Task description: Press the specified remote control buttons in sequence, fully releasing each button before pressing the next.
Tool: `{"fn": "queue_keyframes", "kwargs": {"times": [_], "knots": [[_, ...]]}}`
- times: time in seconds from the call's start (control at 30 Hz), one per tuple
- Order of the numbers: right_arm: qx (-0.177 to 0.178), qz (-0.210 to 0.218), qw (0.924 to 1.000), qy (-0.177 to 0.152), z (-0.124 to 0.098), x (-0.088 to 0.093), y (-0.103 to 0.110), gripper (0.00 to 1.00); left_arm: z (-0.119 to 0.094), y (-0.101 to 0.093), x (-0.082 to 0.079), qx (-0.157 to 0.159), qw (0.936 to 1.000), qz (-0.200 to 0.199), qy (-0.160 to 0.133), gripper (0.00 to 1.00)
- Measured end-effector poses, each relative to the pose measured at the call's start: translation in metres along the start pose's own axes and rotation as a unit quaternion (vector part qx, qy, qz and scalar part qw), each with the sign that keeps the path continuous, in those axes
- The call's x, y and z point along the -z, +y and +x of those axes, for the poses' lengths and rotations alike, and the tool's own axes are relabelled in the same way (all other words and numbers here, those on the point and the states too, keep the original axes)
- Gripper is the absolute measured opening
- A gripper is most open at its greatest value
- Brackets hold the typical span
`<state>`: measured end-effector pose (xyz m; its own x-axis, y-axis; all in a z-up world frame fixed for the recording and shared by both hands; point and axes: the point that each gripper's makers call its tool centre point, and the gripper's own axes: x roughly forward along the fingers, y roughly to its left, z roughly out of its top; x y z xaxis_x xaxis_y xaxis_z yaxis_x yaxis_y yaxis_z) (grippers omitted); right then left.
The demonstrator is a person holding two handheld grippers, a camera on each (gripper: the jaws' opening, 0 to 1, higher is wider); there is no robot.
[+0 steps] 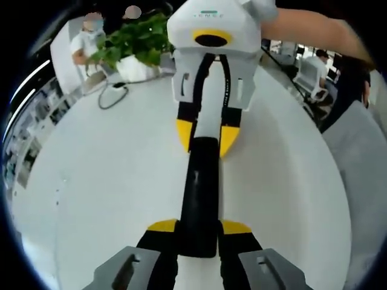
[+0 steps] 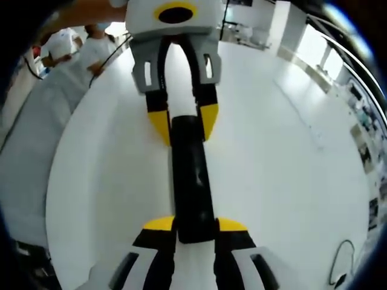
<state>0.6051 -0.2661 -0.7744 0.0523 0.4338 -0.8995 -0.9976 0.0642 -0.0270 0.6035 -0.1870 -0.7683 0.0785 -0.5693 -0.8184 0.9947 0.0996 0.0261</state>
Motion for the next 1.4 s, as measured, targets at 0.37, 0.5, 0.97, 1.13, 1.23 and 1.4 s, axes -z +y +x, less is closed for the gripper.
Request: {"fn": "queue_keyframes", "kwargs": {"times": [0.37, 0.5, 0.97, 1.13, 1.23, 1.4], "knots": [[0.004, 0.0, 1.0, 0.002, -0.011, -0.006, 0.015, 0.21, -0.012, -0.015, -0.007, -0.002, 1.0, 0.003, -0.001, 0.24], [0.007, -0.001, 1.0, 0.001, -0.014, -0.012, 0.022, 0.21, -0.018, -0.02, -0.006, -0.004, 1.0, 0.004, -0.002, 0.24], [0.008, -0.008, 0.9999, 0.004, -0.021, -0.022, 0.047, 0.21, -0.032, -0.039, -0.002, -0.01, 0.9999, 0.007, -0.004, 0.24], [0.007, -0.006, 1.0, 0.002, -0.023, -0.024, 0.055, 0.21, -0.037, -0.048, -0.003, -0.01, 0.9999, 0.01, -0.004, 0.24], [0.006, -0.007, 0.9999, 0.003, -0.024, -0.027, 0.062, 0.21, -0.038, -0.05, -0.002, -0.01, 0.9999, 0.011, -0.003, 0.24], [0.006, -0.007, 1.0, 0.002, -0.025, -0.029, 0.069, 0.21, -0.041, -0.055, 0.001, -0.01, 0.9999, 0.01, -0.004, 0.24]]}}
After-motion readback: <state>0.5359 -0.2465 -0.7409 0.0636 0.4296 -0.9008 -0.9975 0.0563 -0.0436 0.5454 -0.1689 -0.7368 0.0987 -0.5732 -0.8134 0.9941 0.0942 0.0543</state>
